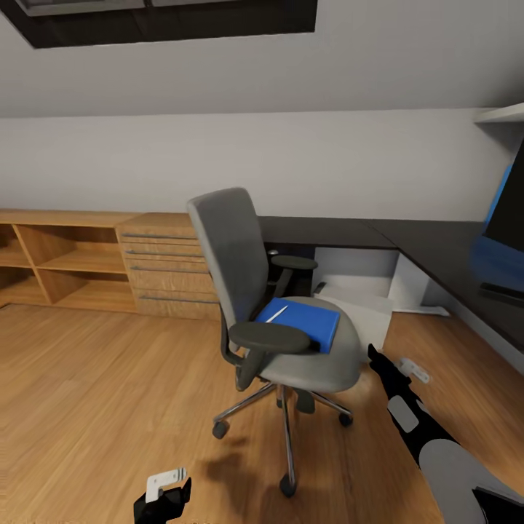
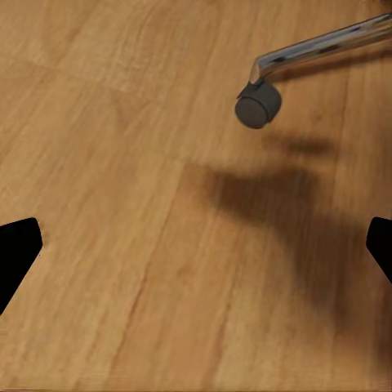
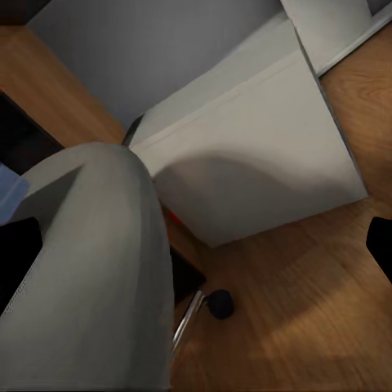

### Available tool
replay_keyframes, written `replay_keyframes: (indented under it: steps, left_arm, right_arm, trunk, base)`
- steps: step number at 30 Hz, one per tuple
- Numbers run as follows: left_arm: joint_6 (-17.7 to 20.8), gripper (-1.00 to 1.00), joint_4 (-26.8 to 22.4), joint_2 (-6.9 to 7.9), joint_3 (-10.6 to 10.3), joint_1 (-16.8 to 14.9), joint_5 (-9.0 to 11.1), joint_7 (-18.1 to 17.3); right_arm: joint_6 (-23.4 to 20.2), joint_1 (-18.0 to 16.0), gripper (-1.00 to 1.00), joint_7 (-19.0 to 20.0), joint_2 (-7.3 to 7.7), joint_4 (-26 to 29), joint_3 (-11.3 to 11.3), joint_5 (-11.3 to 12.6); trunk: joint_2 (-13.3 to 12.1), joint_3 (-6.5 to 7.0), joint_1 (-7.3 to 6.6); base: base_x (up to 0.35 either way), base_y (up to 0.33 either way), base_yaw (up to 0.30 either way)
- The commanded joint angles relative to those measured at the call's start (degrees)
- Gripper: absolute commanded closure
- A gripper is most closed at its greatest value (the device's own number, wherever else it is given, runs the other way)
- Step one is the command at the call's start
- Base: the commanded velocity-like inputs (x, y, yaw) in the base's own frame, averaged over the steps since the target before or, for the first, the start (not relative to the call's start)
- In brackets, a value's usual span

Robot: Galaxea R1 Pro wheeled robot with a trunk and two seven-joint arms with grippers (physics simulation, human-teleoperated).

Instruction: In the bedroom, organize the workspace by keeping the computer under the desk, ensuring the monitor is on the desk, placing the keyboard on the desk next to the monitor, placing the mouse on the desk next to the keyboard, moving the folder from the swivel chair onto the desk next to the mouse, stacking the notebook on top of the folder with the pen on top of the notebook, and positioning the swivel chair next to the desk.

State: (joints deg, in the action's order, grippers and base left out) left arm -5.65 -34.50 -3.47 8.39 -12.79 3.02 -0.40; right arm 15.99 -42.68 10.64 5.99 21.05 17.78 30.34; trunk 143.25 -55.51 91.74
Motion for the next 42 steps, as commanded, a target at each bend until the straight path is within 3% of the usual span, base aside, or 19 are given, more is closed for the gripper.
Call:
replay_keyframes:
  steps: [1, 15, 34, 37, 42]
  left_arm:
    - [-0.15, -1.0, 0.04, -0.04, 0.12, -0.04, 0.31, -0.04]
    - [-0.15, -1.0, 0.04, 0.05, 0.13, -0.04, 0.32, -0.02]
    - [-0.15, -1.0, 0.04, 0.05, 0.13, -0.04, 0.32, 0.01]
    - [-1.13, -1.0, -0.83, -0.93, 0.84, 0.14, 0.25, 0.1]
    - [-1.78, -1.0, -0.4, -1.11, 0.71, 0.14, 0.28, 0.03]
  right_arm:
    - [0.09, -0.04, -1.0, 0.52, 0.0, -0.09, 0.16, 0.6]
    - [0.01, -0.04, -1.0, 0.48, -0.01, -0.21, 0.2, 0.6]
    - [0.07, -0.04, -1.0, 0.52, -0.02, -1.71, 0.17, 0.68]
    - [0.37, 0.83, -1.0, 1.5, -0.24, -1.73, 1.07, 0.35]
    - [0.22, 2.22, -1.0, 1.41, -0.41, 0.15, 0.88, 0.38]
  trunk:
    - [0.02, -0.05, -0.01]
    - [0.02, -0.23, -0.01]
    - [0.02, -0.3, -0.01]
    - [0.02, -0.3, -0.02]
    - [0.02, -0.3, -0.02]
  base:
    - [0.0, 0.0, 0.191]
    - [0.0, 0.0, 0.184]
    - [0.0, 0.0, 0.013]
    - [0.0, 0.0, 0.0]
    - [0.0, 0.0, 0.0]
